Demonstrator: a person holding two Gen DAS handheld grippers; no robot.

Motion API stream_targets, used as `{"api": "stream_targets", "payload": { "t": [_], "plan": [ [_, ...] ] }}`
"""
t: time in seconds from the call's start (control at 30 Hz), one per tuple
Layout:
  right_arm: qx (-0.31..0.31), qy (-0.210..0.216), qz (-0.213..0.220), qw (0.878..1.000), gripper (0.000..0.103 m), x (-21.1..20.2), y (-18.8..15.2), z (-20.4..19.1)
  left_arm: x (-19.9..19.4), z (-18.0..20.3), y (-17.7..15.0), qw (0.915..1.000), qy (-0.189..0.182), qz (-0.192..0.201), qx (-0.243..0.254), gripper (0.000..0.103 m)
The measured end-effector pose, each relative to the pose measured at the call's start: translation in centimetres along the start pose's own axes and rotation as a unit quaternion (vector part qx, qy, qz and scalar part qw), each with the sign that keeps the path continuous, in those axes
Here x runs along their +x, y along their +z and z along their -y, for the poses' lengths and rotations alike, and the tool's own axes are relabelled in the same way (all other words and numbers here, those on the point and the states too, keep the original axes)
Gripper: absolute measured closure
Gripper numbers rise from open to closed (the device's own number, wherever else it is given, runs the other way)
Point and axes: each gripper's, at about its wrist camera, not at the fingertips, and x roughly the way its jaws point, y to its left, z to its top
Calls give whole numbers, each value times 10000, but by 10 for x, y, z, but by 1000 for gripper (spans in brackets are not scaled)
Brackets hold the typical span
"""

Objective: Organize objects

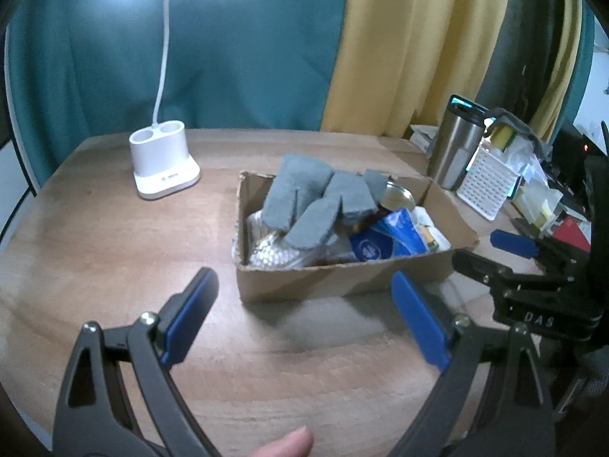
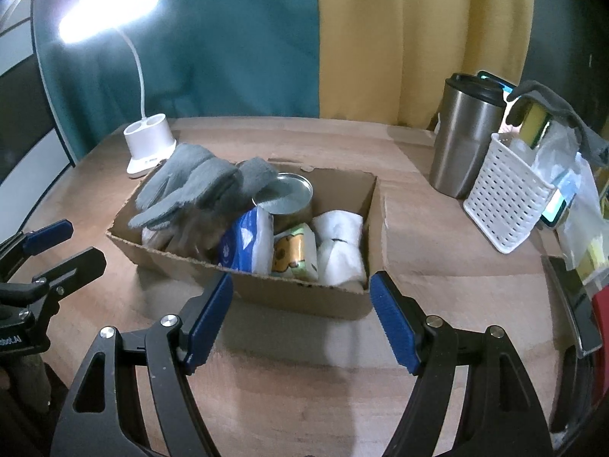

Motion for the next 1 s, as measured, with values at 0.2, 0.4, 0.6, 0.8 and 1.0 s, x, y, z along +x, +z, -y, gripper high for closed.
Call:
{"api": "stream_targets", "payload": {
  "t": [0.2,0.4,0.6,0.8,1.0],
  "plan": [
    [-147,116,63,9998,26,-11,-8,-5,-14,5,-7,10000,7,85,24,9],
    [-226,200,196,9994,26,-23,-14,-13,-26,5,-13,9999,59,140,-51,9],
    [-376,309,204,9986,26,-31,-21,-22,-38,4,-18,9997,6,238,-89,9],
    [-290,258,259,9989,26,-38,-28,-20,-44,7,-23,9996,-69,228,-125,9],
    [-306,208,283,9989,26,-48,-38,-17,-44,14,-33,9998,-110,179,-53,9]
  ]
}}
